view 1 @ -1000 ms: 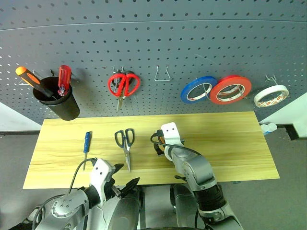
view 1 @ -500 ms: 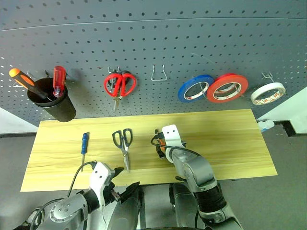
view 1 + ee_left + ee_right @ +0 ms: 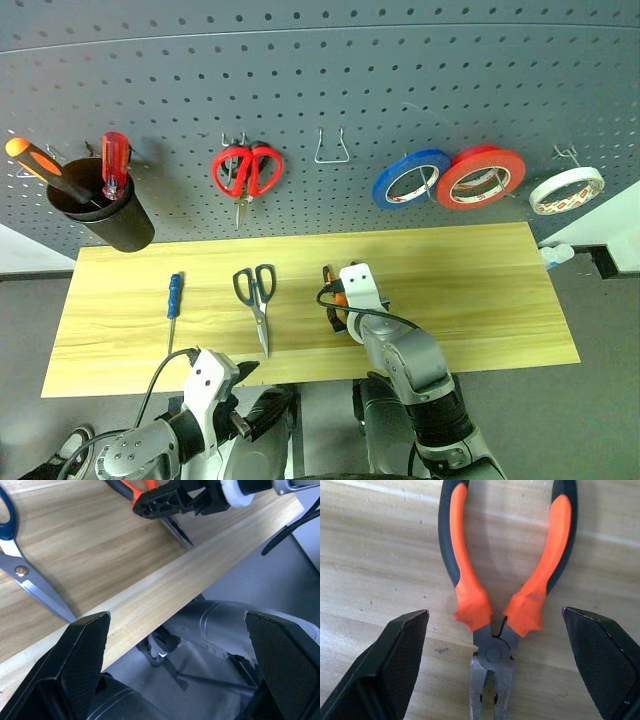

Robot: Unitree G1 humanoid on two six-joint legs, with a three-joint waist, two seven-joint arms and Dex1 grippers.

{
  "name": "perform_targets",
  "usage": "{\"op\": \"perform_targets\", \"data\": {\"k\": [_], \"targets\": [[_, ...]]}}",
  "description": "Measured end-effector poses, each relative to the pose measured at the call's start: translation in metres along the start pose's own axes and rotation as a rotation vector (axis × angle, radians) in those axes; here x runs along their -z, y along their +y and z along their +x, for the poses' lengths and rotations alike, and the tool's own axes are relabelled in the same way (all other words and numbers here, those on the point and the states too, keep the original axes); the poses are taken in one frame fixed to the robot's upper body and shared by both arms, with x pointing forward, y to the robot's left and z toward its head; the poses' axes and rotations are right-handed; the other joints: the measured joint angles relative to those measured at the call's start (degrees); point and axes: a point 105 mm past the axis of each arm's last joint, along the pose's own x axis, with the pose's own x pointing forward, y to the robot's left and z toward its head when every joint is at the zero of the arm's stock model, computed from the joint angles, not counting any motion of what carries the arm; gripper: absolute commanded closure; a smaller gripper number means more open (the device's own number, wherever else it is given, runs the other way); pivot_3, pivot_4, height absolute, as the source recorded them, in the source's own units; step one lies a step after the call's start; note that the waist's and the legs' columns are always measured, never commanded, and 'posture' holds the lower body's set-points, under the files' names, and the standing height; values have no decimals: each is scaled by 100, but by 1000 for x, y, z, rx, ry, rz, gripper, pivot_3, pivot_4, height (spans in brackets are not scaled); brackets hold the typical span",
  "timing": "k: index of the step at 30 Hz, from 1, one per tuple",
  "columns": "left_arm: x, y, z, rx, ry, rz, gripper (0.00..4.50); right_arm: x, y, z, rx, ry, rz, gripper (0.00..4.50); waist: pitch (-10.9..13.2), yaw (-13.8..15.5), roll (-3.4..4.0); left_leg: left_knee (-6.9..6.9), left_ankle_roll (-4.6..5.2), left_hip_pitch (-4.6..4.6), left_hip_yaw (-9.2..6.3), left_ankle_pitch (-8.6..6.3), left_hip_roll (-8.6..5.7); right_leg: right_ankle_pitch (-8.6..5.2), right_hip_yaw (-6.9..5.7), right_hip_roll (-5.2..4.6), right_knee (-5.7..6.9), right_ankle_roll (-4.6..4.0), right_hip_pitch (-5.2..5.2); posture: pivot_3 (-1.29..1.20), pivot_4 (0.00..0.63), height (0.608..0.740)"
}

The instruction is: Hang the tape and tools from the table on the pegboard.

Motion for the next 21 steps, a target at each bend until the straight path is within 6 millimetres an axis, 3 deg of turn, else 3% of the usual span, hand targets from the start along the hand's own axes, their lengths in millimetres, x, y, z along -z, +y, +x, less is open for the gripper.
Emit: {"op": "perform_targets", "data": {"k": [8, 21], "targets": [[1, -5, -5, -7, 4, -11, 0, -1, 1, 1, -7, -5, 0, 32, 55, 0, -2, 6, -2, -65, 0, 1, 0, 1, -1, 0, 6, 0, -65, 57, 390, 724], [3, -8, -7, -19, 8, -34, 0, -3, 1, 1, -11, -22, -2, 32, 86, -1, -8, 8, -1, -68, 0, 1, 0, 2, -1, 0, 6, -1, -67, 55, 391, 724]]}}
